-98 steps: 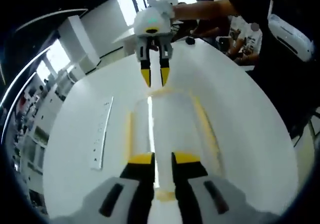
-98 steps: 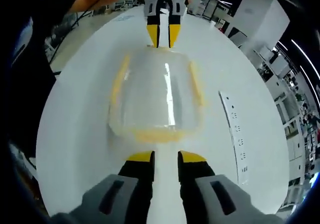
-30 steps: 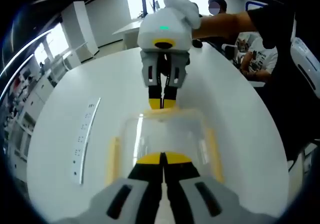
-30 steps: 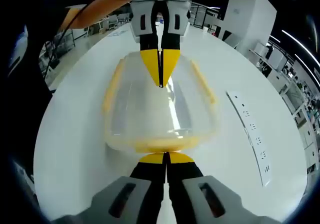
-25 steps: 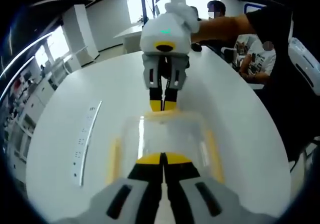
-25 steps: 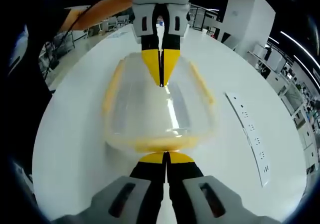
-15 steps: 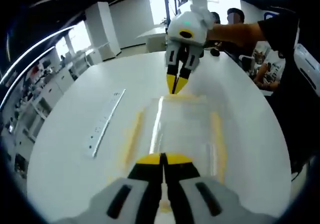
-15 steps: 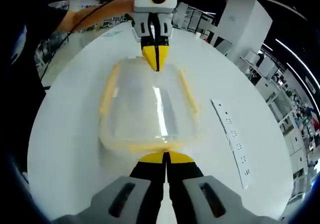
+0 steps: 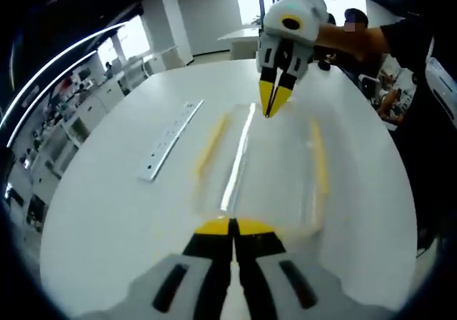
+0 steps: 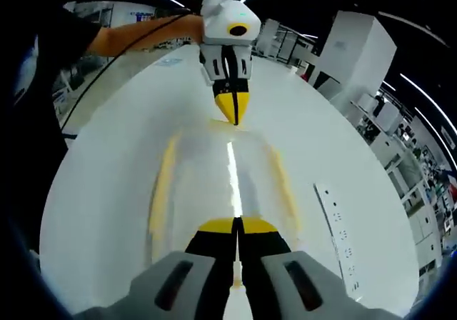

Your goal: Snap each plastic latch of the storage box into its locked position after aligning the lid with the box until every specified latch is closed and the lid sits flush.

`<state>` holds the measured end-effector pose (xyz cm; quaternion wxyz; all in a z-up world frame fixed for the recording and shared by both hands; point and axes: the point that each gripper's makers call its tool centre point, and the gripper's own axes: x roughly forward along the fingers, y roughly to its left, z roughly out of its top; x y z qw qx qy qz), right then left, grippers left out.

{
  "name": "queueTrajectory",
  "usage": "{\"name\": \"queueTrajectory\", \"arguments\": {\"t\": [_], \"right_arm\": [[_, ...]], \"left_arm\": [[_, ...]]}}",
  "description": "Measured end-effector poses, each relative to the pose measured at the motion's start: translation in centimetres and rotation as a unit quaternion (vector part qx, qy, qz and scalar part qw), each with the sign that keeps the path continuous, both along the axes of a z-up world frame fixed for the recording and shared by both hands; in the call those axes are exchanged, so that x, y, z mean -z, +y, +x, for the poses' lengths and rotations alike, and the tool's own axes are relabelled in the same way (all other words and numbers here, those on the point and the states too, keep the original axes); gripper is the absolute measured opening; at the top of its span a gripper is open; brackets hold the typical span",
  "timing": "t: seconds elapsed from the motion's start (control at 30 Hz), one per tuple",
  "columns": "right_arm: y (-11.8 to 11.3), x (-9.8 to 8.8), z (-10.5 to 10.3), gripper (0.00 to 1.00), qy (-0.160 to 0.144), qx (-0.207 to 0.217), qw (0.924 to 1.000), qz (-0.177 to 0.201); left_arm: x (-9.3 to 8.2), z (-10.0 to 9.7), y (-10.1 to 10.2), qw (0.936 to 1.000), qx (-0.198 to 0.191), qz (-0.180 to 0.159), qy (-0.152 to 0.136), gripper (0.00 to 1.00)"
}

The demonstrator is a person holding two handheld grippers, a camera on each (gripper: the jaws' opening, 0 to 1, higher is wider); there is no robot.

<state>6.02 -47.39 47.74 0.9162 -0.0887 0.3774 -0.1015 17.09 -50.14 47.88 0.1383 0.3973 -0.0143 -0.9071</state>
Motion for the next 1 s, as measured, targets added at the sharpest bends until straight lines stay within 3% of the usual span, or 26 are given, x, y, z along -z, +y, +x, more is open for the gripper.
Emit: {"name": "queueTrajectory", "arguments": {"t": [0.17,0.3,0.57,0.73,1.0], "right_arm": [[0.2,0.0,3.0,0.0,-0.017,-0.019,0.9996,0.013],[0.5,0.0,4.7,0.0,-0.03,-0.025,0.9986,0.036],[0.3,0.2,6.2,0.0,-0.054,-0.013,0.996,0.071],[0.1,0.1,7.9,0.0,-0.066,-0.019,0.9956,0.065],[0.2,0.0,9.3,0.0,-0.083,-0.029,0.994,0.065]], "left_arm": [[0.8,1.5,0.1,0.9997,-0.007,0.003,-0.024,0.0],[1.2,1.6,0.7,0.9998,-0.006,0.016,-0.006,0.0],[1.9,1.5,0.8,0.9997,0.0,0.024,-0.008,0.0],[2.8,1.5,1.1,0.9993,-0.002,0.034,-0.018,0.0],[2.6,1.4,1.2,0.999,-0.011,0.04,-0.013,0.0]]}}
